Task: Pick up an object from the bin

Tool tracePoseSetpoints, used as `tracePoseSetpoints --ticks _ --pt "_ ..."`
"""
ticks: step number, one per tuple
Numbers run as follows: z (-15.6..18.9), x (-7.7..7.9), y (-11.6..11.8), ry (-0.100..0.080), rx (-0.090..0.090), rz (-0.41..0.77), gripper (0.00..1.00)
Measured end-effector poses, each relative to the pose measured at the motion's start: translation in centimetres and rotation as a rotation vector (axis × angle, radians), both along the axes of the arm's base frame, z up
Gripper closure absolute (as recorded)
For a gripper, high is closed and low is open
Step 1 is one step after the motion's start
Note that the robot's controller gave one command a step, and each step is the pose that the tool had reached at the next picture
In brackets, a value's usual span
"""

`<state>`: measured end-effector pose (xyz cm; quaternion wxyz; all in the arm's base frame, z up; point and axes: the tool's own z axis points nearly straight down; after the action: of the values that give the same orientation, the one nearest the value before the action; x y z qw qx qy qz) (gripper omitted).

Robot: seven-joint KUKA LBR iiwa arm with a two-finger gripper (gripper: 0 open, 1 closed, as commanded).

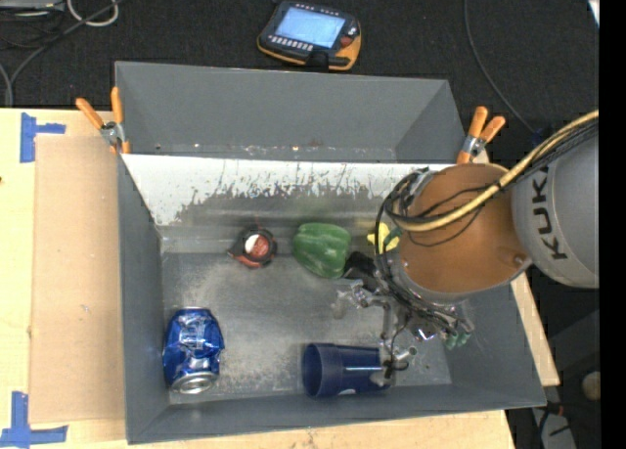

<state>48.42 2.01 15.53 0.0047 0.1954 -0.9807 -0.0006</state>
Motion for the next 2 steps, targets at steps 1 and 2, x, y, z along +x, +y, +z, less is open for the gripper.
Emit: tracePoseSetpoints --ticks 1,2 --pt "-3.0 1.0 0.3 -0.005 0.003 0.136 0.0" --pt "-3.5 -1.2 0.9 0.001 0.002 0.042 0.0"
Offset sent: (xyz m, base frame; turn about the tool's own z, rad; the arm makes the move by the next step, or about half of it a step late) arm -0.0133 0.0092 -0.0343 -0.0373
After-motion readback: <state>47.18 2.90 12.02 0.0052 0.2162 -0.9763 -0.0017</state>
